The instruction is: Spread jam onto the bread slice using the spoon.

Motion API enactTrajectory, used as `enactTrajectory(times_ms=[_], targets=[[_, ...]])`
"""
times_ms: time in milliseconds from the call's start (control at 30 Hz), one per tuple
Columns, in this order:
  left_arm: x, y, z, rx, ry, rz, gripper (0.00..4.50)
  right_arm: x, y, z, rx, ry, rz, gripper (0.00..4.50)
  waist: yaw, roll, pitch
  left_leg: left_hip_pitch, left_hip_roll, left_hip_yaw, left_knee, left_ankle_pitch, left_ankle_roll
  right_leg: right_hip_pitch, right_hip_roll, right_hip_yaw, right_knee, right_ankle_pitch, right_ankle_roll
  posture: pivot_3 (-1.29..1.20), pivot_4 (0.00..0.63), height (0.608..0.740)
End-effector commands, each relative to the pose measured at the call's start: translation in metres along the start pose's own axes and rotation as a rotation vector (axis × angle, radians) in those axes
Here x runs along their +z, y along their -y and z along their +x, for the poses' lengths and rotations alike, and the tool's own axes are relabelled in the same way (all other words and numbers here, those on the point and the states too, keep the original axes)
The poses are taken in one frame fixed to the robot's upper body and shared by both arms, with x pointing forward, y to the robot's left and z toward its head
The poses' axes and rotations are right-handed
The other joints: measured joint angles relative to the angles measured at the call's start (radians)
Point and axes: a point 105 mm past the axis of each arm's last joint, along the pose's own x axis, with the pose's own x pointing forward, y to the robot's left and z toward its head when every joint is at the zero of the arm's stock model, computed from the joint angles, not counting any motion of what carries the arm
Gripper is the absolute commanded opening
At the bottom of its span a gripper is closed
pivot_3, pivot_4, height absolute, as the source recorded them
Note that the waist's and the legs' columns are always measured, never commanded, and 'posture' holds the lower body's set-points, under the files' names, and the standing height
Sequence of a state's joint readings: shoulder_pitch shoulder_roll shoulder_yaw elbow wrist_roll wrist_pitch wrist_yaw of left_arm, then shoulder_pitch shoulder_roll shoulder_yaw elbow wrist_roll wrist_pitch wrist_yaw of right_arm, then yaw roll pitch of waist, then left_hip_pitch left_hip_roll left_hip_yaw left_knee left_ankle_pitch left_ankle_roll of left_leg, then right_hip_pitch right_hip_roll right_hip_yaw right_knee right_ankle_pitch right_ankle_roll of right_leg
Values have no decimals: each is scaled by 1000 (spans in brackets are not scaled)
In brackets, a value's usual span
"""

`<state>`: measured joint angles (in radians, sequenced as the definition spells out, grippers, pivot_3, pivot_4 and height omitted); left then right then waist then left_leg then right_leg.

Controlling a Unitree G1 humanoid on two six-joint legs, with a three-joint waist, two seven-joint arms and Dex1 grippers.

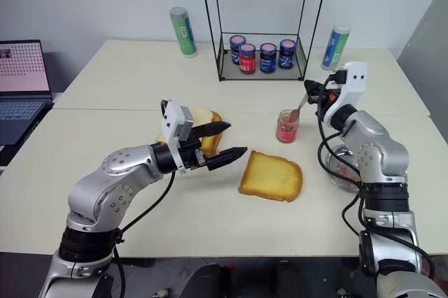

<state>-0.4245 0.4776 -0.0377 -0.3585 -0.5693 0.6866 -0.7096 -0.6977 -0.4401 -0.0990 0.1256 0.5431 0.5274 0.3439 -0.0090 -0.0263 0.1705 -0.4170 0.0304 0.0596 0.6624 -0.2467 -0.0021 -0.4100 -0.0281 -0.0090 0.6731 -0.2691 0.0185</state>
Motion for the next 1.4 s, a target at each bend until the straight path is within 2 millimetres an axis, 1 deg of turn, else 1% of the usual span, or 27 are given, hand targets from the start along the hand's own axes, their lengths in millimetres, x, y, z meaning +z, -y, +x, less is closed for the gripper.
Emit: enactTrajectory(times_ms=[33,167,300,433,500,567,733,833,1000,1100,1267,1400], targets=[[11,7,0,-13,33,49,4500,11,-12,6,47,46,-147,88,0,0,0,0,0,0,0,0,0,0,0,0,0,0,0,0,150,740],[11,6,-1,-8,31,52,4500,-5,-21,12,86,3,-278,88,0,0,0,0,0,0,0,0,0,0,0,0,0,0,0,0,150,740],[10,8,-1,-7,27,57,4500,-20,-27,16,116,-34,-358,88,0,0,0,0,0,0,0,0,0,0,0,0,0,0,0,0,150,740],[11,7,-1,1,28,61,4500,-34,-28,20,116,-77,-355,88,0,0,0,0,0,0,0,0,0,0,0,0,0,0,0,0,150,740],[11,6,-1,6,28,62,4500,-38,-27,22,110,-95,-314,88,0,0,0,0,0,0,0,0,0,0,0,0,0,0,0,0,150,740],[11,6,-1,9,27,64,4500,-39,-28,23,98,-91,-234,88,0,0,0,1,0,0,0,0,0,0,-1,0,1,0,0,0,150,740],[13,5,0,14,34,66,4500,-31,-26,27,47,-68,2,88,0,0,0,1,0,0,1,0,0,0,-2,0,2,0,0,0,150,740],[14,5,1,12,36,69,4500,-24,-19,28,3,-51,132,88,0,0,0,1,0,0,1,0,0,0,-3,-1,2,0,0,0,150,740],[16,4,3,8,45,78,4500,-18,-5,25,-69,-41,332,88,-4,0,0,1,0,0,0,0,0,0,-3,-1,3,0,-1,0,150,740],[17,4,4,6,46,78,4500,-14,0,23,-88,-29,403,88,-4,0,0,1,0,0,0,0,0,0,-3,-1,3,0,-1,0,150,740],[16,4,7,-2,50,77,4500,-12,3,20,-97,-26,468,88,-8,0,0,1,0,0,0,0,0,0,-3,-1,3,0,-1,0,150,740],[16,5,7,-13,52,79,4500,-2,6,17,-107,11,550,88,-9,0,0,1,0,0,0,0,0,0,-3,0,3,0,-1,0,150,740]])
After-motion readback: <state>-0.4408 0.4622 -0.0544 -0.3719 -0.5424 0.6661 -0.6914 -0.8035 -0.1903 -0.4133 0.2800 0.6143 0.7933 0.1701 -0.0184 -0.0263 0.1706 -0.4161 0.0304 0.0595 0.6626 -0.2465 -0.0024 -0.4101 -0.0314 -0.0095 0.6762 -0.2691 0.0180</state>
